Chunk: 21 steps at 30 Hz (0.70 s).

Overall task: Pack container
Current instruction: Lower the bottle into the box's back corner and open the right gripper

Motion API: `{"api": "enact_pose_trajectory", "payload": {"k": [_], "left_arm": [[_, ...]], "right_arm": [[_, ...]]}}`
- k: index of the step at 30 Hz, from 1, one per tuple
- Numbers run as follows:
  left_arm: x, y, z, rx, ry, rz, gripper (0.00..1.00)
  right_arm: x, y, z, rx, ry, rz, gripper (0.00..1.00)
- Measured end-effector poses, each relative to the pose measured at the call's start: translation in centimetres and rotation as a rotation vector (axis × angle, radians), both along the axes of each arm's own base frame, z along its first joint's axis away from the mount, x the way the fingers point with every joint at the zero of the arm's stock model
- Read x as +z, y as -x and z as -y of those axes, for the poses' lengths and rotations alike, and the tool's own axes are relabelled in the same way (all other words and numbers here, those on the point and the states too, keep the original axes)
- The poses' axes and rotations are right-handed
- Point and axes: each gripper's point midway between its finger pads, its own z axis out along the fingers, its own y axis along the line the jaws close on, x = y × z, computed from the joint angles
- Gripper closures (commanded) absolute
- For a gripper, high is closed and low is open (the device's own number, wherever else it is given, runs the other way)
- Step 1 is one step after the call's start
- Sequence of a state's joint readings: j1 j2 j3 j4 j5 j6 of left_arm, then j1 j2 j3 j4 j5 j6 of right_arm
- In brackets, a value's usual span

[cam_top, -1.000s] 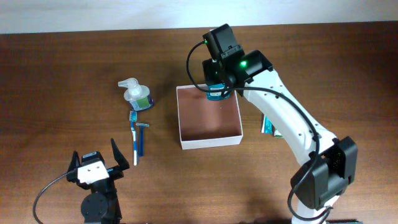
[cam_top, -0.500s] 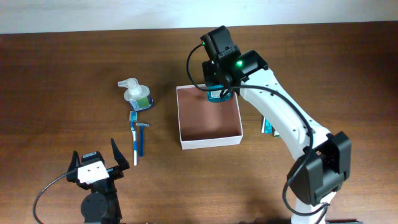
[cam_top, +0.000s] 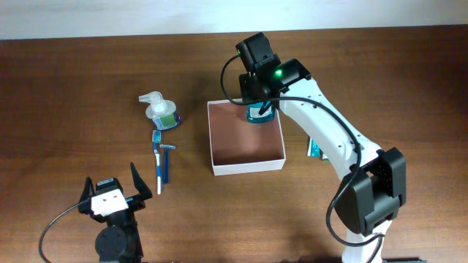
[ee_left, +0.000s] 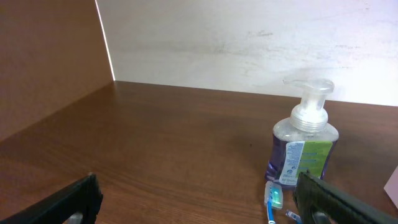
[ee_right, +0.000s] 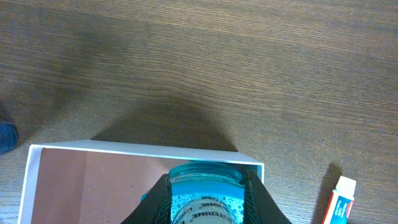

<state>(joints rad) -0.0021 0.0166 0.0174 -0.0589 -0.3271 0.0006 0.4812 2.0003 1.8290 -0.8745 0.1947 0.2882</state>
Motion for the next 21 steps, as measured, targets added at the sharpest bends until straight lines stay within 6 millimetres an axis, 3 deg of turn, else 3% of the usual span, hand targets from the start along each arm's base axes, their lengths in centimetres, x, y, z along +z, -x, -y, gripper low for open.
{"api": "enact_pose_trajectory", "payload": {"k": [10, 21], "left_arm": [[0.0, 0.0, 0.0, 0.000, 0.000, 0.000, 0.01], [0.0, 0.0, 0.0, 0.000, 0.000, 0.000, 0.00]], "right_arm": [[-1.3, -0.1, 0.0, -0.003, 0.010, -0.024, 0.82], [-1.4, -0.2, 0.0, -0.006, 0.013, -0.022, 0.82]]}}
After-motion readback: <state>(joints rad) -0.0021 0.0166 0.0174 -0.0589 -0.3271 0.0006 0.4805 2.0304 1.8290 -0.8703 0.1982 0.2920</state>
